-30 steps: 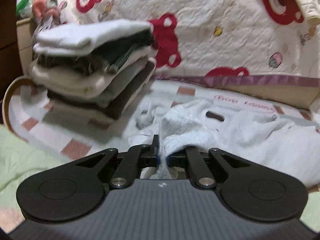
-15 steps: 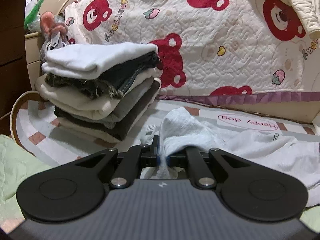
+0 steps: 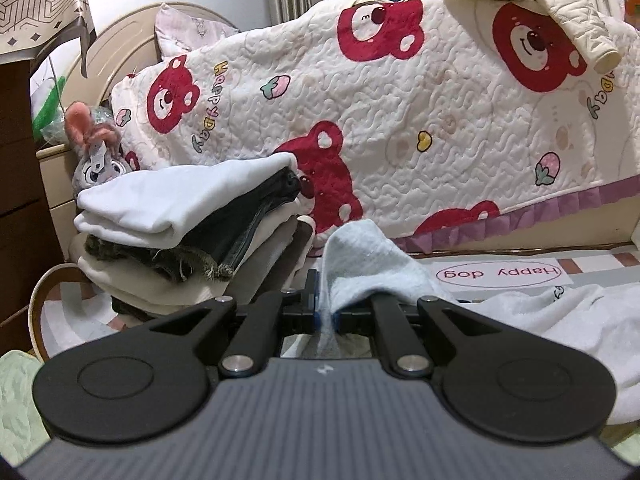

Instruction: Fold clothes

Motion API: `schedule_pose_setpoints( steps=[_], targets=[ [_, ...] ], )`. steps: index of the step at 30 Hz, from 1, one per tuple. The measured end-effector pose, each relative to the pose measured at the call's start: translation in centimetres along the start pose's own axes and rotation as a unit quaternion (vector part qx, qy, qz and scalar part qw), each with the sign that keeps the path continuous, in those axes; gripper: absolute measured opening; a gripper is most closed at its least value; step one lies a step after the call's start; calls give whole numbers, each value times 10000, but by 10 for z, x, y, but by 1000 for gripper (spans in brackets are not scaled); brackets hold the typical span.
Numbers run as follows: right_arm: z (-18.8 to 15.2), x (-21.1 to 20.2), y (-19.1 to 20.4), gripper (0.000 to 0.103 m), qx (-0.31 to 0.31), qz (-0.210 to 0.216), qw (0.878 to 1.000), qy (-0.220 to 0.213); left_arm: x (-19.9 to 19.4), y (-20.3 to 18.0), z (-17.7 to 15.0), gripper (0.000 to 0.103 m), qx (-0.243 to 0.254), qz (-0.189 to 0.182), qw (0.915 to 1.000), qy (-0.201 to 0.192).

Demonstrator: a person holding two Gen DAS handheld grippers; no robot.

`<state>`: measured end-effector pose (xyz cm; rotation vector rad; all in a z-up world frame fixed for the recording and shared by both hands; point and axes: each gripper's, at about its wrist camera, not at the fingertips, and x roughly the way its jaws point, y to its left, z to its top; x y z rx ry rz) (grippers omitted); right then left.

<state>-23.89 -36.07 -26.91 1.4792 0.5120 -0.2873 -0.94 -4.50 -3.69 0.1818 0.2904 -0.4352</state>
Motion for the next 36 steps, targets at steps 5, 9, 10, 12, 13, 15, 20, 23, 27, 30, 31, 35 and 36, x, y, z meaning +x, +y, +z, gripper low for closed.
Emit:
schedule_pose_setpoints(
  steps=[5, 9, 10, 12, 13, 15, 20, 23, 27, 30, 31, 35, 36],
  targets=[
    [21, -1, 11, 44, -330, -84, 9962, -803, 0, 6, -5, 6, -189, 27, 9998, 77],
    [36, -19, 44, 5, -1677, -138, 9754, -1426, 4, 17, -12, 6, -413, -92, 9982, 428],
    [34, -35, 63, 5, -2197, -64, 9598, -1746, 6, 23, -13, 6, -714, -436, 9938, 738],
    [21, -70, 94, 5, -3213, -58, 9165, -2382, 17, 43, -28, 6, -1960, -1350, 9551, 1765],
    [13, -88, 109, 4, -3704, -84, 8891, -2689, 21, 48, -40, 6, -2411, -1639, 9313, 2185],
    [7, -107, 118, 4, -4110, -248, 8615, -2970, 24, 48, -60, 6, -2710, -1865, 9067, 2639],
    [21, -90, 88, 4, -3872, -1042, 8798, -2553, 24, 31, -84, 9, -2391, -1640, 9078, 3032],
    [28, -82, 70, 5, -3642, -1083, 8959, -2302, 20, 15, -83, 11, -1718, -1513, 9274, 2959],
    [34, -71, 51, 7, -3409, -1044, 9115, -2053, 24, -7, -90, 36, -982, -1497, 9344, 3078],
    [37, -70, 43, 7, -3338, -947, 9164, -1995, 35, -25, -104, 42, -428, -1088, 9311, 3455],
    [38, -70, 41, 7, -3326, -921, 9174, -1979, 39, -28, -107, 45, -349, -1010, 9292, 3539],
    [38, -68, 36, 9, -3325, -854, 9194, -1920, 47, -34, -111, 48, -242, -914, 9325, 3487],
    [38, -68, 34, 9, -3267, -811, 9226, -1885, 46, -34, -110, 36, -233, -931, 9359, 3388]
  ],
)
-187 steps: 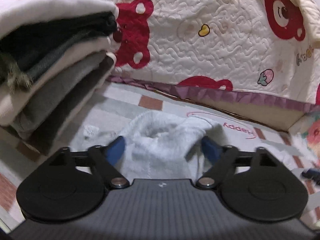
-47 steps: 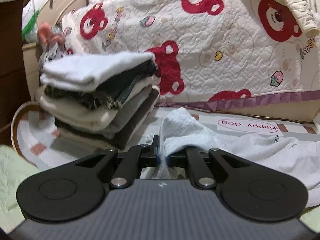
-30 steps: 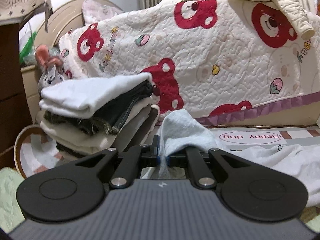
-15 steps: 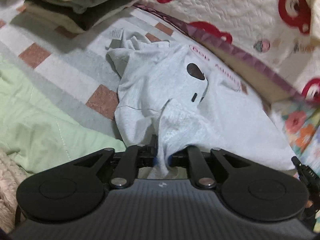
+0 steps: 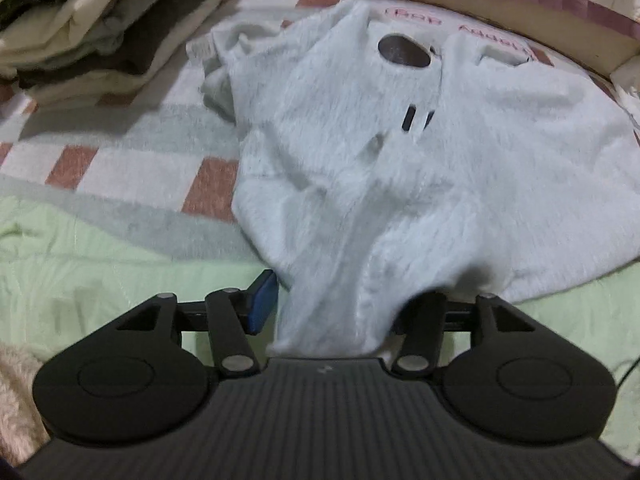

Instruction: Fold clothes

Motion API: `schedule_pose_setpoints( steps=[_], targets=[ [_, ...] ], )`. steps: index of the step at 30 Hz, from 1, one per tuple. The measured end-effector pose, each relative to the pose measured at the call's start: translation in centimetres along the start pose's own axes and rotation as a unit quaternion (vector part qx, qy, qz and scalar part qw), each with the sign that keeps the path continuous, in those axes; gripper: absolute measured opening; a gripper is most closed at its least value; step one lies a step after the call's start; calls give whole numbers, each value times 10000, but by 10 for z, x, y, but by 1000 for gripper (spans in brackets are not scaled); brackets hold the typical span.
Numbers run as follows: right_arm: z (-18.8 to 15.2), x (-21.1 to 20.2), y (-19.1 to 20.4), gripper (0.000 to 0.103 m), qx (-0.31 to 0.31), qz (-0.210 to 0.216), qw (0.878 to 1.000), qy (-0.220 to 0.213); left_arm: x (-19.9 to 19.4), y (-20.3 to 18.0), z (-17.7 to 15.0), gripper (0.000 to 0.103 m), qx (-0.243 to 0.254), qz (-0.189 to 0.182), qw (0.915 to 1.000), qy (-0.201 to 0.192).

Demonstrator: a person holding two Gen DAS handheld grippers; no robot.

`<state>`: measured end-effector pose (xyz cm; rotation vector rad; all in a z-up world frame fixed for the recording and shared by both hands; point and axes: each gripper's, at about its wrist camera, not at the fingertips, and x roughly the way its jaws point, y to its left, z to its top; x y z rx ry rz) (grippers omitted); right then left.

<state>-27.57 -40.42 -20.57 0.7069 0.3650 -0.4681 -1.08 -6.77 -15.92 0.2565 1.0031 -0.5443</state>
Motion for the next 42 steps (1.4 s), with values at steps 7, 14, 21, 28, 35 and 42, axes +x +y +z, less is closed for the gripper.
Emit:
schedule_pose_setpoints(
  steps=[7, 14, 21, 28, 35, 42],
  targets=[
    [-7, 9, -18, 9, 468, -68, 9985, 286, -25, -5, 0, 7, 258, 645, 9932, -932],
    [-6, 26, -42, 39, 964, -55, 9941, 495, -45, 12, 9, 7, -180, 885, 9830, -1601],
    [15, 59, -58, 6, 1285, 274, 9893, 630, -75, 12, 30, 7, -5, 1046, 9687, -2252],
    [65, -30, 1, 5, 754, 1250, 9891, -214, -143, 23, 34, 7, 6, 925, 9552, -2811],
    [58, -119, -2, 5, 557, 1491, 9869, 267, -187, 24, -2, 7, 47, 516, 9726, -2265],
    [18, -16, -33, 5, 450, 536, 9901, 1214, -76, 9, 36, 7, 594, 703, 9899, -1075]
  ],
)
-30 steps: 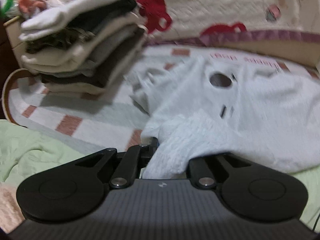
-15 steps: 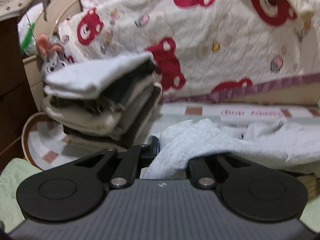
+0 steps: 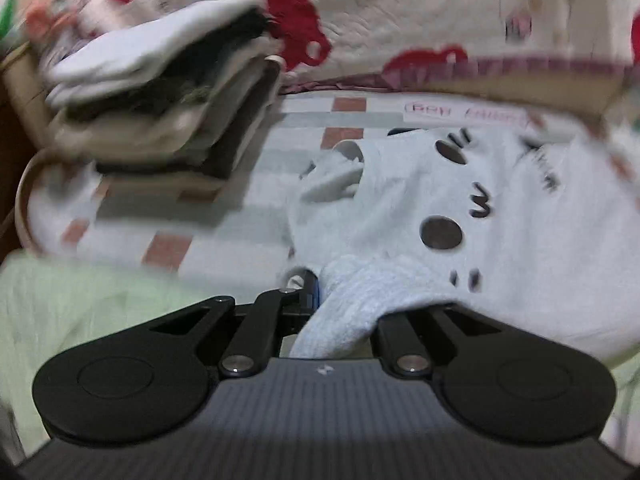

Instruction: Fold clothes

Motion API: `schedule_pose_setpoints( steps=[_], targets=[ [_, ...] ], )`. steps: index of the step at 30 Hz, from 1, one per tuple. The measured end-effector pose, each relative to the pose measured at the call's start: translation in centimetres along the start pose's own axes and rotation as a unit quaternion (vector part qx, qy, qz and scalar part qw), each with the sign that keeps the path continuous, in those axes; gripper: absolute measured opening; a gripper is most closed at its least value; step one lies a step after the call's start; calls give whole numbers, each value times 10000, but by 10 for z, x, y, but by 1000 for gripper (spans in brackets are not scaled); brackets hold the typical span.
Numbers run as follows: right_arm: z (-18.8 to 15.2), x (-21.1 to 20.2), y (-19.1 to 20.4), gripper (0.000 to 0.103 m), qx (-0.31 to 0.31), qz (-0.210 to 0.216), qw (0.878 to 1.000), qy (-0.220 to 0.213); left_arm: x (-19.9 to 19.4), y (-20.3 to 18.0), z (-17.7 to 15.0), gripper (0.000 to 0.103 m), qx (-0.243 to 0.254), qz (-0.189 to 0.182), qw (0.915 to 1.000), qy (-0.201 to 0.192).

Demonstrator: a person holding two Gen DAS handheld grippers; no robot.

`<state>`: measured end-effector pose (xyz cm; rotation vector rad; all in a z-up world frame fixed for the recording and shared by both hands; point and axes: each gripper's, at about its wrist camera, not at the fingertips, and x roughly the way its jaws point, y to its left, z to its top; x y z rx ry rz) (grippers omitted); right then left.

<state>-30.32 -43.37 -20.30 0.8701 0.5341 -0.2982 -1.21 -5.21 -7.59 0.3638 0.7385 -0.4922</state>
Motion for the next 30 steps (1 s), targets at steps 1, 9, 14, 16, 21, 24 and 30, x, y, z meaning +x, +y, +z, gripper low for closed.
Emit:
schedule_pose_setpoints(
  steps=[1, 9, 14, 16, 21, 24, 30],
  targets=[
    [1, 19, -6, 5, 6, -146, 9998, 118, 16, -6, 24, 6, 206, 76, 9997, -123],
    [140, 51, 96, 5, -845, 85, 9853, -1480, -34, 30, 272, 6, -874, 447, 9604, -2606],
    [139, -17, 122, 4, -1241, 293, 9642, -2326, -165, 54, 261, 7, -1209, 200, 9027, -4124],
    [139, -44, 132, 3, -1396, 376, 9531, -2659, -179, 58, 236, 7, -1261, 146, 9009, -4151],
    [137, -113, 158, 3, -1774, 580, 9190, -3472, -168, 22, 148, 7, -685, 456, 9213, -3801],
    [93, -100, 117, 4, -1542, 2, 9415, -2996, -133, -7, 73, 7, -640, 355, 9553, -2865],
    [4, -26, -21, 4, -143, -1294, 9810, -1441, -18, -37, -30, 7, -981, -176, 9944, -355]
  ],
)
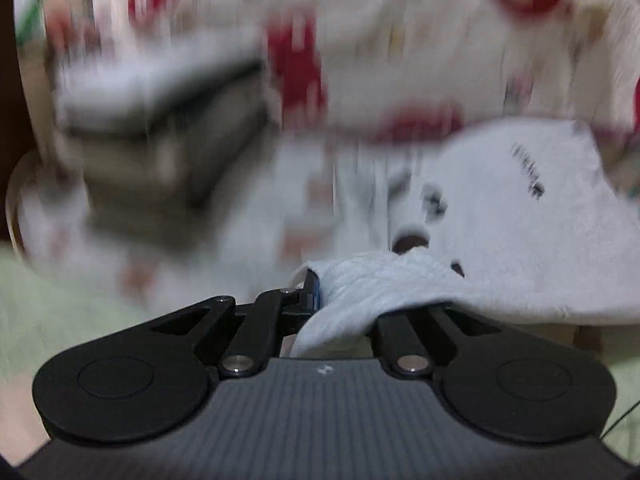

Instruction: Fold clothes

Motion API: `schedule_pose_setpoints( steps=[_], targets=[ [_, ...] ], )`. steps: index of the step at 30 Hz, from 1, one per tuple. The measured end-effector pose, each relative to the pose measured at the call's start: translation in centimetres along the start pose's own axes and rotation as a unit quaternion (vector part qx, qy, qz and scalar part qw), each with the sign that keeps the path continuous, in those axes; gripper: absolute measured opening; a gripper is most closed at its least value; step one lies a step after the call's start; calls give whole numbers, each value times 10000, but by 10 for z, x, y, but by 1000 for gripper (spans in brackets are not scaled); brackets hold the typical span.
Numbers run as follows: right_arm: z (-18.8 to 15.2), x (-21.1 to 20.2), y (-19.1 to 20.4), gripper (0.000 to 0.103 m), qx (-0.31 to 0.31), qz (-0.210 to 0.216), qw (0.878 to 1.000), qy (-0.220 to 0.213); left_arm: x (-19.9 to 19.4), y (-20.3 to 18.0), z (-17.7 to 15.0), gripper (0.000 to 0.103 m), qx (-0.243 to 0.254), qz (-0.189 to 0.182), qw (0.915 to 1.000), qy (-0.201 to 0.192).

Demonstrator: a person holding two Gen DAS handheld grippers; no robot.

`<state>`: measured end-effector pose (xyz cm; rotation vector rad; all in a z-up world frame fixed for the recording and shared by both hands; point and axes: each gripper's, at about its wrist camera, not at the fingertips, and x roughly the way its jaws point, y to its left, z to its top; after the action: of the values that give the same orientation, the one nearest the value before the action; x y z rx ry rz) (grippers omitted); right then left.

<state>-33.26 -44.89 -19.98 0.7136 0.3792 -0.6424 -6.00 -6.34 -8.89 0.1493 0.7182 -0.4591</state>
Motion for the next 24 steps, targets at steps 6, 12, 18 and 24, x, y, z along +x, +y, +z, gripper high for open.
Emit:
schedule_pose_setpoints(
  steps=[6, 12, 18, 24],
  targets=[
    [-34, 14, -12, 4, -270, -177, 9990, 312, 12, -10, -29, 7, 160, 232, 9987, 416],
    [-4, -6, 16, 3, -984, -348, 9944, -171, -10, -3, -14, 7, 110, 55, 9993, 357],
    [-9, -51, 21, 3, -1767, -643, 9820, -150, -19, 4, -12, 7, 59, -95, 9983, 570],
    [-41, -38, -47, 3, -502, -696, 9954, 429, 8, -1, -36, 7, 176, 15, 9923, 1224]
  ],
)
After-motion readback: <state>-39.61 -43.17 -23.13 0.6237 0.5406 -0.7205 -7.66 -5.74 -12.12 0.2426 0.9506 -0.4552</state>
